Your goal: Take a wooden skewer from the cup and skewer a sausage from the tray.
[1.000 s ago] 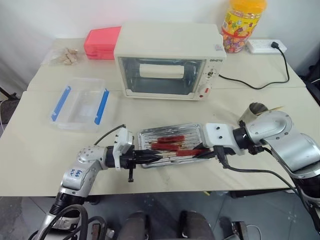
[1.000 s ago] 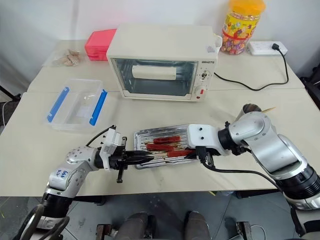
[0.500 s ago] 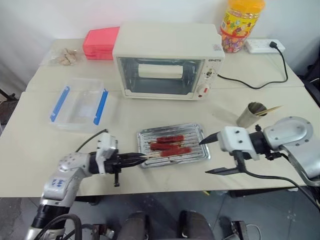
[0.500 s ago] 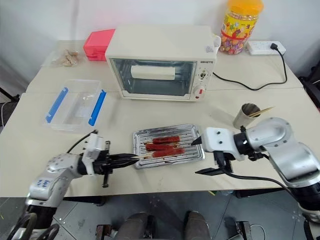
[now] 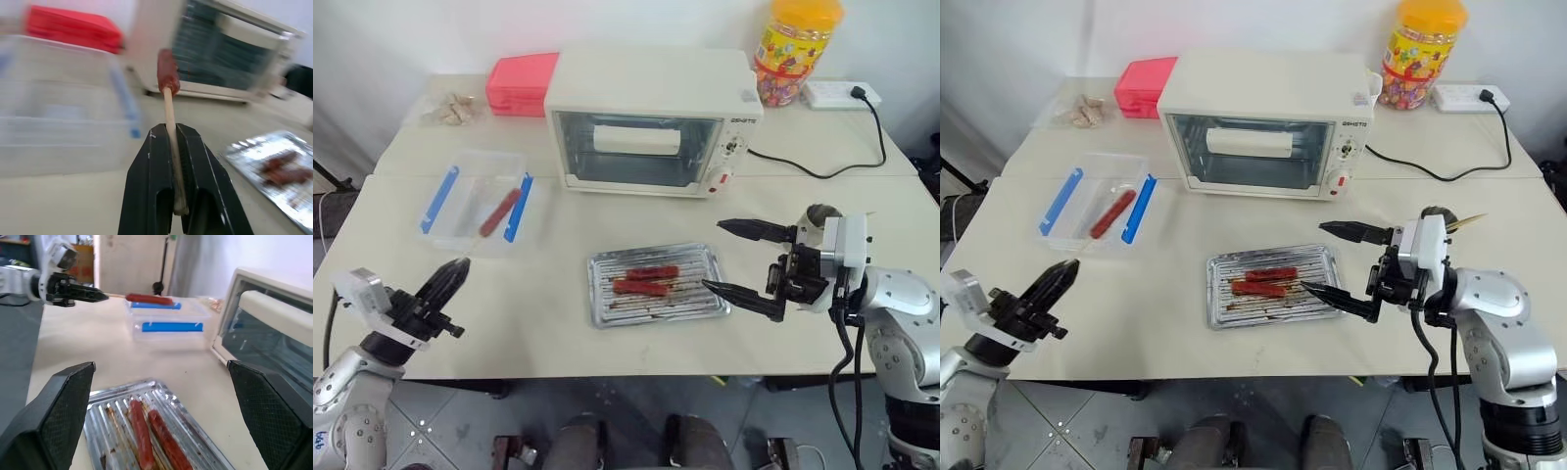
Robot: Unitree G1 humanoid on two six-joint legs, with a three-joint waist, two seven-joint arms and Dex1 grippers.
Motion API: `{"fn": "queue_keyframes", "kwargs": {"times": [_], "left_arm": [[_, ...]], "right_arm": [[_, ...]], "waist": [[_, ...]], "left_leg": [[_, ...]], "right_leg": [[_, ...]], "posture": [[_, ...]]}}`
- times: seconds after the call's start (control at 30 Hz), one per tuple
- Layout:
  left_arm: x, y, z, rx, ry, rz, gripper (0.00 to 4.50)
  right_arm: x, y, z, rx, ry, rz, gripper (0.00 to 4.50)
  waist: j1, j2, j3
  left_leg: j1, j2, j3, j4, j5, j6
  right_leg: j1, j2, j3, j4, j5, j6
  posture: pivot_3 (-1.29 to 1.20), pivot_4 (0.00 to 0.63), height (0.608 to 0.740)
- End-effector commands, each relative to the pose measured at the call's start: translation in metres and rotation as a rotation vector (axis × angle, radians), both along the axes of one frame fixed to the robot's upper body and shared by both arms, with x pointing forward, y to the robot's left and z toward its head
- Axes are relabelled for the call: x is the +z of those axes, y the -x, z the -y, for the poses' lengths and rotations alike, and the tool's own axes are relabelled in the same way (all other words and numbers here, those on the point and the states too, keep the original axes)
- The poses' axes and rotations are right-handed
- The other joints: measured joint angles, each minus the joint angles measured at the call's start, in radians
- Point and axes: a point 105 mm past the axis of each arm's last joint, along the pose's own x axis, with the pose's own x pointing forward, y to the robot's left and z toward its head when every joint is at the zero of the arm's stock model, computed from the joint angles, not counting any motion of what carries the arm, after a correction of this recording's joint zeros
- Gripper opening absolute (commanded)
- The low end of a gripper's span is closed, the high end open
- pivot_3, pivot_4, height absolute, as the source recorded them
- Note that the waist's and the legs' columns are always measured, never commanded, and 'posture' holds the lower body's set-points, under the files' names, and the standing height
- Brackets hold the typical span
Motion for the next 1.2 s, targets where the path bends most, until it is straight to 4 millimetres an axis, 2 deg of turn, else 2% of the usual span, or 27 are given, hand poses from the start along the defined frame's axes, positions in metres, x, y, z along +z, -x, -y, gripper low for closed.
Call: {"fn": "queue_keyframes", "kwargs": {"times": [0.03, 0.13, 0.33, 0.5, 0.83, 0.87, 1.07, 1.1, 1.2], "left_arm": [[0.032, -0.030, -0.010, 0.142, 0.004, 0.071, 0.00], [0.033, -0.056, -0.007, 0.175, -0.058, 0.001, 0.00], [0.028, -0.079, -0.003, 0.185, -0.120, -0.082, 0.00], [0.017, -0.081, -0.005, 0.203, -0.148, -0.147, 0.00], [0.018, -0.082, -0.019, 0.279, -0.112, -0.137, 0.00], [0.019, -0.082, -0.020, 0.283, -0.112, -0.134, 0.58], [0.032, -0.078, -0.021, 0.260, -0.084, -0.044, 2.08], [0.034, -0.076, -0.020, 0.245, -0.086, -0.028, 2.44], [0.052, -0.061, -0.013, 0.139, -0.143, 0.086, 3.30]], "right_arm": [[0.006, 0.008, -0.004, -0.008, 0.001, 0.058, 4.49], [0.001, 0.009, -0.003, -0.003, 0.033, 0.053, 4.49], [0.001, 0.009, -0.002, -0.009, 0.051, 0.056, 4.49], [0.002, 0.009, -0.001, -0.025, 0.056, 0.062, 4.49], [0.000, 0.007, 0.000, -0.042, 0.060, 0.061, 4.49], [0.000, 0.007, 0.000, -0.041, 0.061, 0.060, 4.50], [-0.004, 0.009, 0.001, -0.032, 0.070, 0.049, 4.50], [-0.005, 0.010, 0.001, -0.031, 0.071, 0.047, 4.50], [-0.007, 0.012, 0.005, -0.025, 0.088, 0.036, 4.50]], "waist": [[0.005, 0.000, 0.000], [0.000, -0.001, -0.001], [-0.017, -0.002, -0.001], [-0.016, -0.002, -0.001], [-0.005, -0.002, -0.001], [-0.006, -0.002, -0.001], [-0.006, -0.002, -0.001], [-0.006, -0.002, -0.001], [-0.006, -0.002, -0.001]], "left_leg": [[0.000, 0.000, 0.000, 0.001, 0.000, 0.000], [0.000, -0.001, 0.000, 0.001, 0.000, 0.000], [0.001, 0.001, 0.004, -0.004, 0.000, 0.000], [0.001, 0.001, 0.004, -0.003, 0.000, 0.000], [0.001, 0.000, 0.003, -0.003, 0.000, 0.000], [0.001, 0.000, 0.003, -0.003, 0.000, 0.000], [0.001, 0.000, 0.003, -0.003, 0.000, 0.000], [0.001, 0.000, 0.003, -0.003, 0.000, 0.000], [0.001, 0.000, 0.003, -0.003, 0.000, 0.000]], "right_leg": [[0.000, 0.000, 0.000, 0.000, 0.000, 0.000], [0.000, 0.000, 0.002, 0.002, 0.000, 0.000], [-0.004, 0.002, -0.001, 0.003, 0.000, 0.000], [-0.004, 0.001, -0.001, 0.003, 0.000, 0.000], [-0.003, 0.001, -0.001, 0.003, 0.000, 0.000], [-0.003, 0.001, -0.001, 0.003, 0.000, 0.000], [-0.003, 0.001, -0.001, 0.003, 0.000, 0.000], [-0.003, 0.001, -0.001, 0.003, 0.000, 0.000], [-0.003, 0.001, -0.001, 0.003, 0.000, 0.000]], "posture": [[0.00, 0.150, 0.740], [0.00, 0.150, 0.740], [0.00, 0.150, 0.740], [0.00, 0.150, 0.740], [0.00, 0.150, 0.740], [0.00, 0.150, 0.740], [0.00, 0.150, 0.740], [0.00, 0.150, 0.740], [0.00, 0.150, 0.740]]}}
